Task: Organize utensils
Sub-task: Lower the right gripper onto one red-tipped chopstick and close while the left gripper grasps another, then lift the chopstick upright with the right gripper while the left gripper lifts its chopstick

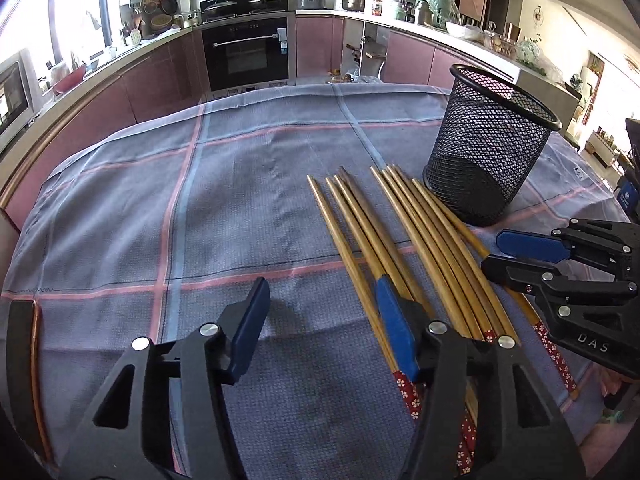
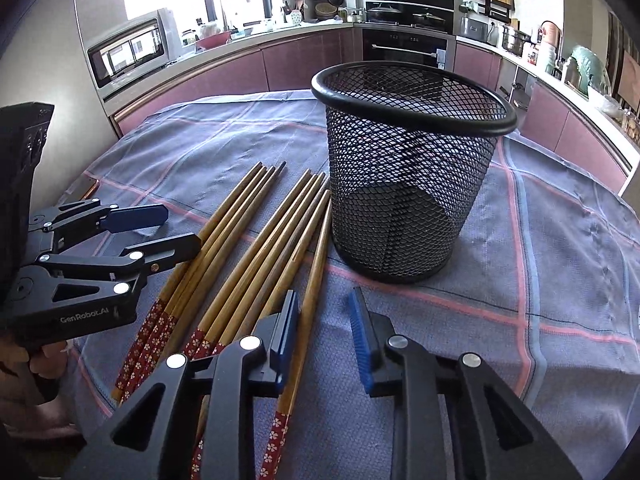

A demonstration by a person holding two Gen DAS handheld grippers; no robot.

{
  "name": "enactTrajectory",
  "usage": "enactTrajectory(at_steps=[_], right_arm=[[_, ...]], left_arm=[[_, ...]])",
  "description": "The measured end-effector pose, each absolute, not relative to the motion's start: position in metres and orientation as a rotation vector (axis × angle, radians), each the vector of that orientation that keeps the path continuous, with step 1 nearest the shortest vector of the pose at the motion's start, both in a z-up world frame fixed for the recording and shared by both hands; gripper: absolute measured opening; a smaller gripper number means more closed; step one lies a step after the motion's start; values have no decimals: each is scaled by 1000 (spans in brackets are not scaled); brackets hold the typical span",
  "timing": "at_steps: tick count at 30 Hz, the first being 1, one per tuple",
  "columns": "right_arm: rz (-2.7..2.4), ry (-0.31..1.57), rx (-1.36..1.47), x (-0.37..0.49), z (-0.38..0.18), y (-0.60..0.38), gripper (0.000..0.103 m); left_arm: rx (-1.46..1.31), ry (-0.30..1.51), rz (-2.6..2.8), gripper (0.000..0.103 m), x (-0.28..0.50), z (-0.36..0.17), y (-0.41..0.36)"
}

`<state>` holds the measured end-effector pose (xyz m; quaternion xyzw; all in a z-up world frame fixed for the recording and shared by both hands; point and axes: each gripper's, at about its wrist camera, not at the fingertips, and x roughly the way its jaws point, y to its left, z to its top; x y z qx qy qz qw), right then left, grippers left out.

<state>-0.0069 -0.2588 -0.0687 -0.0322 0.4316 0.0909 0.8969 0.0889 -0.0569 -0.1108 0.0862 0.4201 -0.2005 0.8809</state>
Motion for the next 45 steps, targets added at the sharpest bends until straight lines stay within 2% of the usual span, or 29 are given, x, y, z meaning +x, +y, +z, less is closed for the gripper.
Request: enactTrajectory(at_steps=[3, 5, 6, 7, 8, 10, 13, 23, 45], right_arm=[[195, 895, -64, -6, -69, -259, 24], [199, 894, -64, -5, -70, -258, 23], [204, 896, -59, -4, -70, -258, 21], [216, 899, -47, -3, -70, -258, 13], [231, 904, -28, -2, -70, -258, 8], [235, 904, -6, -1, -70, -261, 7], [243, 901, 22, -3, -70, -263, 6], [303, 843, 48, -19, -51, -269, 6], [381, 500, 137, -43, 52, -311, 6]], left_arm=[[199, 876, -410, 47, 93, -111, -61], [189, 882, -420, 39, 96, -110, -61], [181, 886, -421, 36, 98, -110, -61], [172, 890, -421, 32, 100, -110, -61], [163, 892, -421, 25, 101, -109, -60], [136, 898, -424, 13, 103, -109, -58], [79, 907, -430, 8, 105, -109, -52], [18, 877, -477, 8, 92, -91, -39], [-144, 581, -732, 7, 53, 51, -32]])
